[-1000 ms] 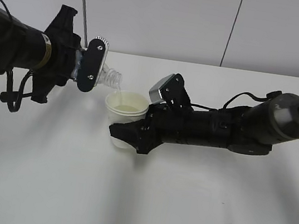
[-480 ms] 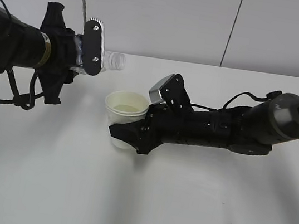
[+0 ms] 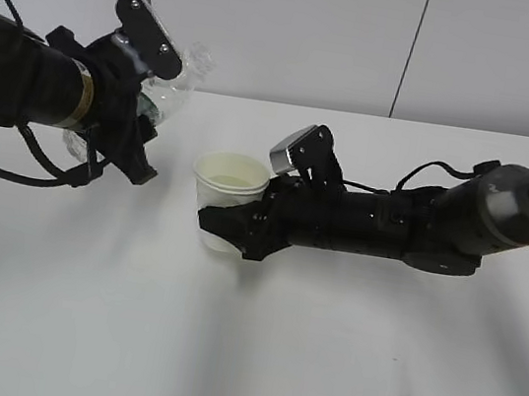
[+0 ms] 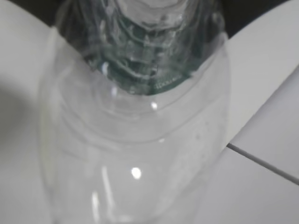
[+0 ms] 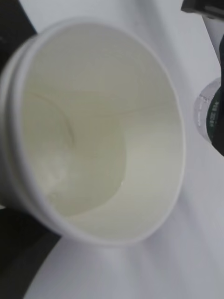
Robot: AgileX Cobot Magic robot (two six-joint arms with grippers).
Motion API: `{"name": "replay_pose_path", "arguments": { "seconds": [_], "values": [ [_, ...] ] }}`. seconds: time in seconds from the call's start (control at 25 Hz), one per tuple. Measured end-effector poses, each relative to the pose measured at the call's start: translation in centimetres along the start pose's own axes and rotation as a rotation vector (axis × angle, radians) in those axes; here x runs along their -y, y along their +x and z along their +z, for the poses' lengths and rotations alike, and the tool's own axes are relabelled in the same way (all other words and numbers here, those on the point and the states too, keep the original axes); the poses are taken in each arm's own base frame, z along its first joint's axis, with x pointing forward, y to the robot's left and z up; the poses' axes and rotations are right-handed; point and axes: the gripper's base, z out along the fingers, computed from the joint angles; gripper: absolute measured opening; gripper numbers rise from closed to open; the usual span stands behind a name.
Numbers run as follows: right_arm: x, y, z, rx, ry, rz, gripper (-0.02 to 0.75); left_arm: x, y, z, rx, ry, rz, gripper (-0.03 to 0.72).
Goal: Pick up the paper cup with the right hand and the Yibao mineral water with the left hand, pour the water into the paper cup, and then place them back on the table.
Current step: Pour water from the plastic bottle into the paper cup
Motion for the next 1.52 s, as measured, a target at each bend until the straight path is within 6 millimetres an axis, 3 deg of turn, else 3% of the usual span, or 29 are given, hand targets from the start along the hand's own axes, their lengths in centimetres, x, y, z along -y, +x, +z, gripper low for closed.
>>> {"name": "replay_pose_path", "arguments": {
  "seconds": [0.2, 0.48, 1.12, 1.52],
  "values": [
    [0.2, -0.1, -0.1, 0.010, 0.017, 0.016, 0.496, 0.5, 0.6, 0.9, -0.035, -0.001, -0.175, 0.337],
    [0.4, 0.0, -0.1, 0.000, 0.033, 0.023, 0.496, 1.3, 2.0, 2.5, -0.096, -0.001, -0.282, 0.337],
    [0.8, -0.3, -0.1, 0.035, 0.079, 0.074, 0.496, -3.9, 5.9, 3.8, -0.112, -0.058, -0.633, 0.337],
    [0.9, -0.3, -0.1, 0.042, 0.087, 0.084, 0.496, -5.5, 4.5, 5.5, -0.061, -0.061, -0.658, 0.337]
  ]
}}
